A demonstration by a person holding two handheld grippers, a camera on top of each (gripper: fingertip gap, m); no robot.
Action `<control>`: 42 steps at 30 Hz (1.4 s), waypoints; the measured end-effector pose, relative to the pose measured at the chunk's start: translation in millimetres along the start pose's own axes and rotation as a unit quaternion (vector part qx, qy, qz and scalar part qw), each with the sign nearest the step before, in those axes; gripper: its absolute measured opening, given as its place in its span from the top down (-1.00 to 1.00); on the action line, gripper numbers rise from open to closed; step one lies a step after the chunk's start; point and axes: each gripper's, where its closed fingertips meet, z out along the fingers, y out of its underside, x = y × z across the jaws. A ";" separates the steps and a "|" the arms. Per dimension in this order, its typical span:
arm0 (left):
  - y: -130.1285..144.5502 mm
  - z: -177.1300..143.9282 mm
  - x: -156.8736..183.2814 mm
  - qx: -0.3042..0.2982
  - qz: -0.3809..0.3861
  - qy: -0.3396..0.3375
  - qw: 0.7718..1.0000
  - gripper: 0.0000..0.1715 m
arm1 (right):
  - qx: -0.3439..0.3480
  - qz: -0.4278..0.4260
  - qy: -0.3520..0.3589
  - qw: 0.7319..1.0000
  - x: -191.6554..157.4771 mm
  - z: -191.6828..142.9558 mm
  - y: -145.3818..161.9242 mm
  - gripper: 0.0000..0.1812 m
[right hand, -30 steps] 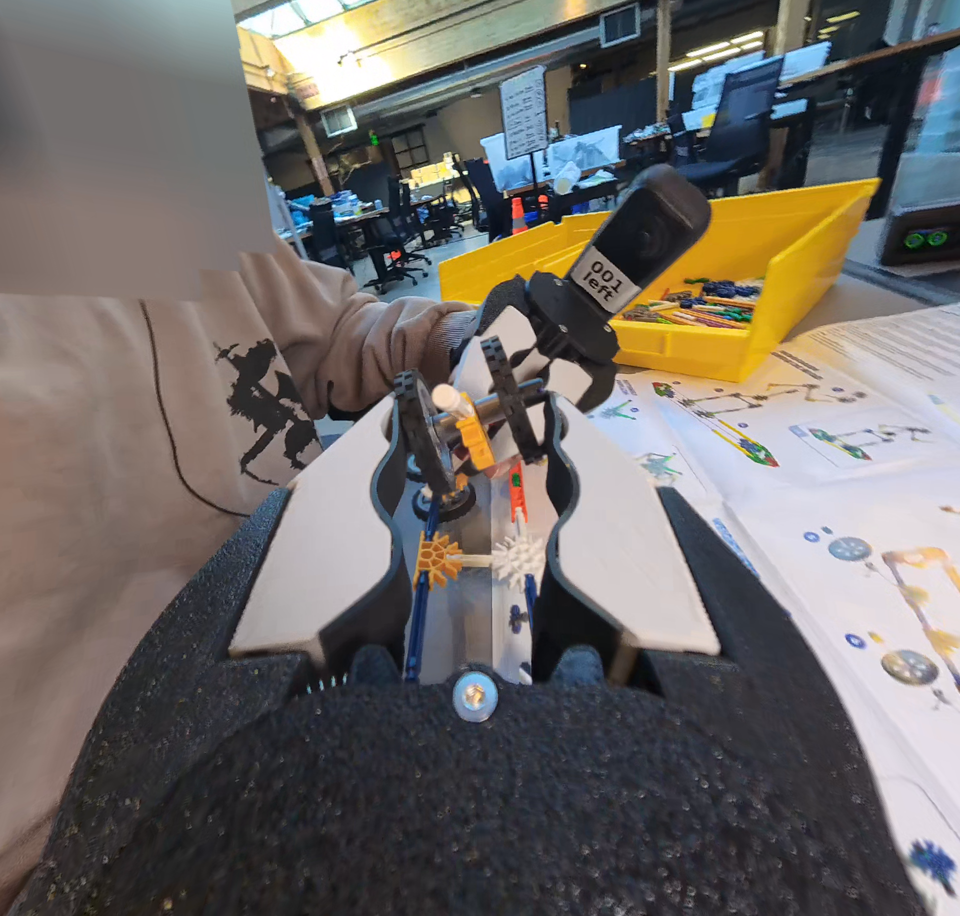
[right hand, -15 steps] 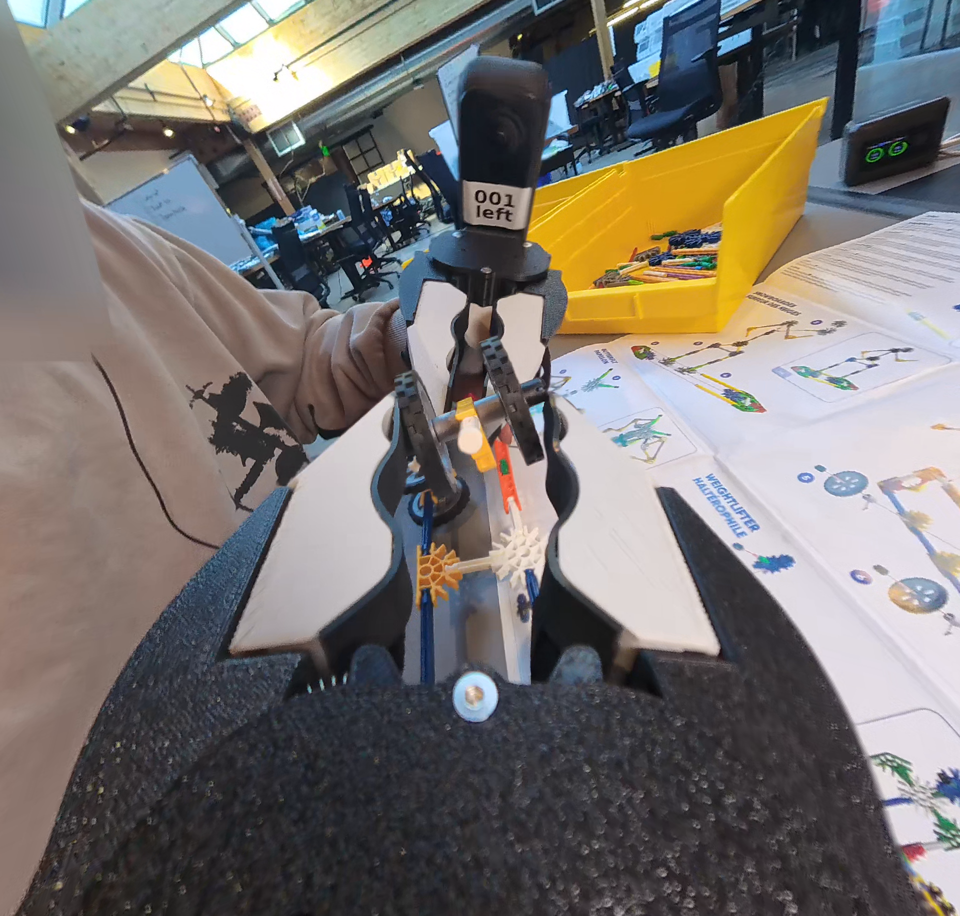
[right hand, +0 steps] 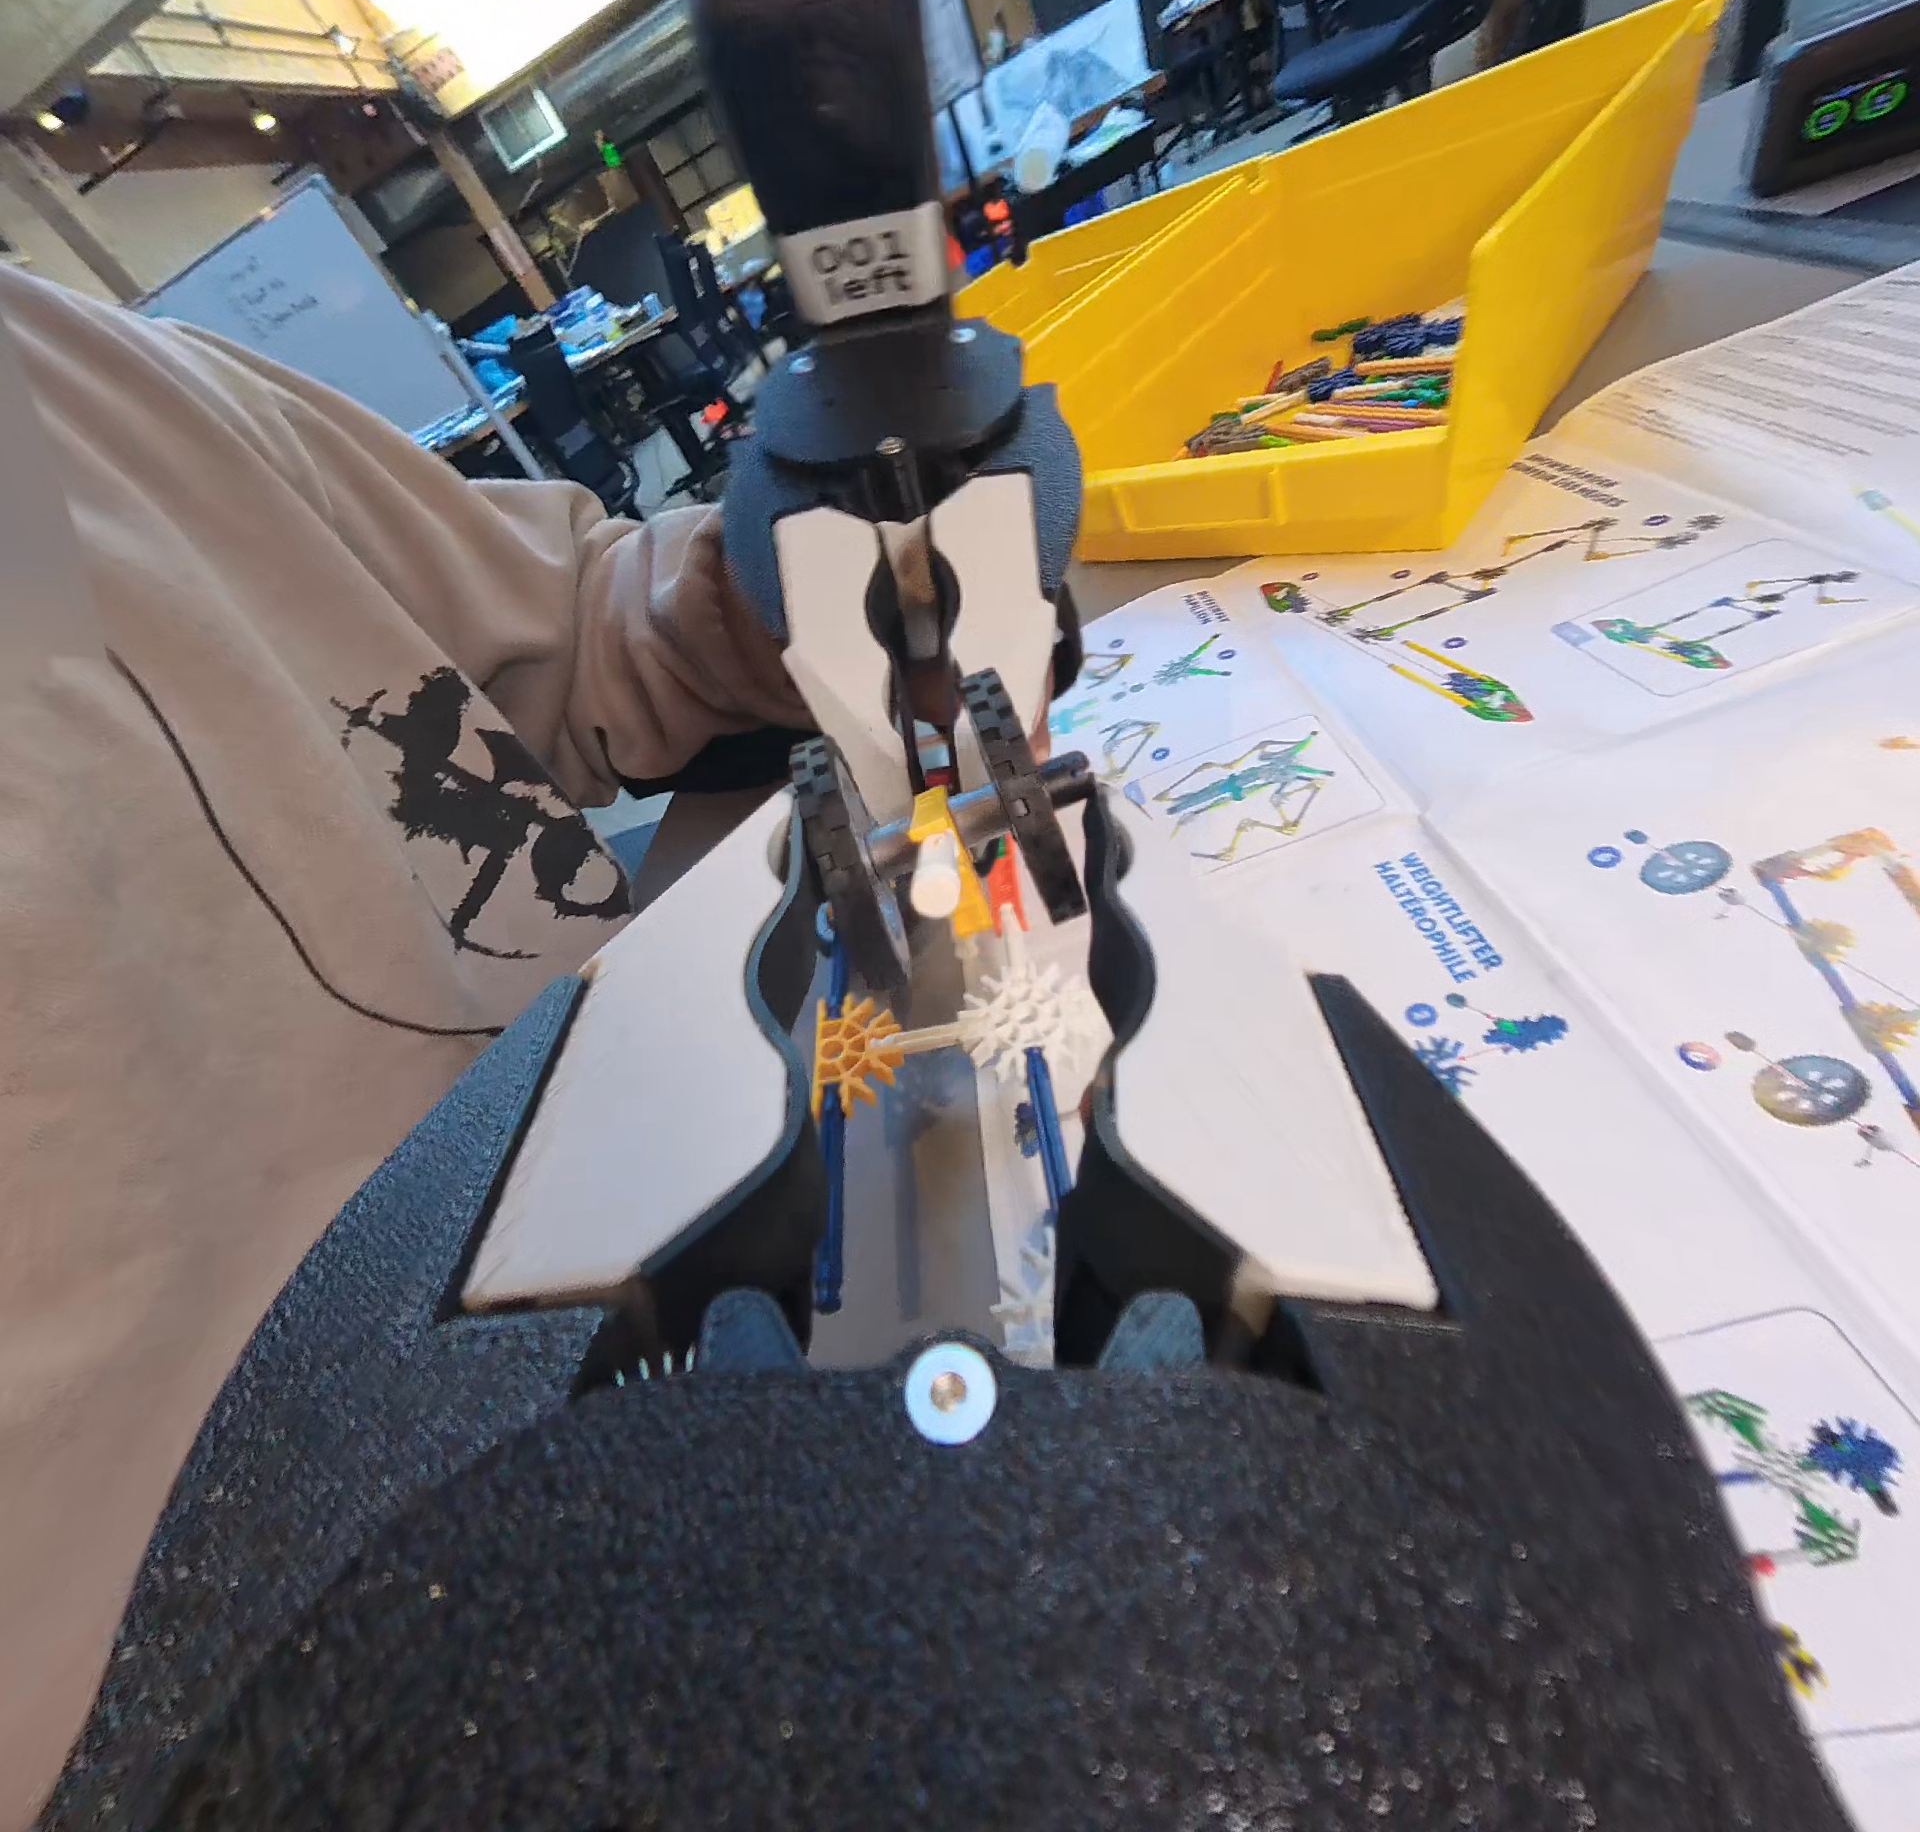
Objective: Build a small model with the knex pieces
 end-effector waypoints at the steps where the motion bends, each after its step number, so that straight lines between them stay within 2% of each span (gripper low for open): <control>1: -1.4 -0.7 -6.7 -0.003 0.023 -0.036 0.999 0.96 | 0.014 0.001 0.014 1.000 4.5 -0.3 -2.9 0.47; 4: -8.6 -5.9 -24.4 0.011 0.042 -0.110 0.993 0.96 | 0.074 0.000 0.065 0.995 17.4 -0.2 -14.3 0.47; 6: -12.7 -9.7 -35.6 0.032 0.032 -0.136 0.990 0.95 | 0.092 -0.048 0.125 0.987 24.5 0.8 -20.8 0.48; 10: -28.7 -14.8 -46.0 0.080 0.004 -0.155 0.985 0.93 | 0.099 -0.179 0.228 0.952 27.7 -2.6 -37.9 0.48; 15: -40.2 -11.8 -47.4 0.117 -0.025 -0.155 0.981 0.94 | 0.086 -0.285 0.303 0.905 23.4 -9.2 -46.7 0.50; 19: -46.1 -8.6 -44.7 0.153 -0.084 -0.127 0.976 0.95 | 0.075 -0.335 0.337 0.877 19.4 -11.9 -52.5 0.49; 22: -49.1 -6.7 -43.8 0.174 -0.122 -0.103 0.972 0.96 | 0.067 -0.352 0.349 0.866 18.8 -13.2 -55.4 0.50; 28: -52.6 -4.8 -37.8 0.179 -0.113 -0.104 0.972 0.95 | 0.060 -0.369 0.351 0.858 12.8 -15.9 -58.3 0.50; 31: -53.6 -6.2 -32.1 0.153 -0.047 -0.135 0.978 0.94 | 0.068 -0.364 0.301 0.879 5.4 -16.1 -58.6 0.48; 33: -52.2 -6.8 -29.4 0.125 0.033 -0.173 0.976 0.92 | 0.066 -0.357 0.258 0.895 -0.3 -15.7 -55.6 0.46; 38: -44.4 -4.0 -22.9 0.053 0.221 -0.236 0.945 0.93 | 0.066 -0.268 0.145 0.950 -10.6 -16.0 -42.2 0.46; 42: -35.0 0.8 -15.2 0.020 0.304 -0.240 0.922 0.95 | 0.062 -0.170 0.063 0.982 -17.0 -14.0 -33.0 0.47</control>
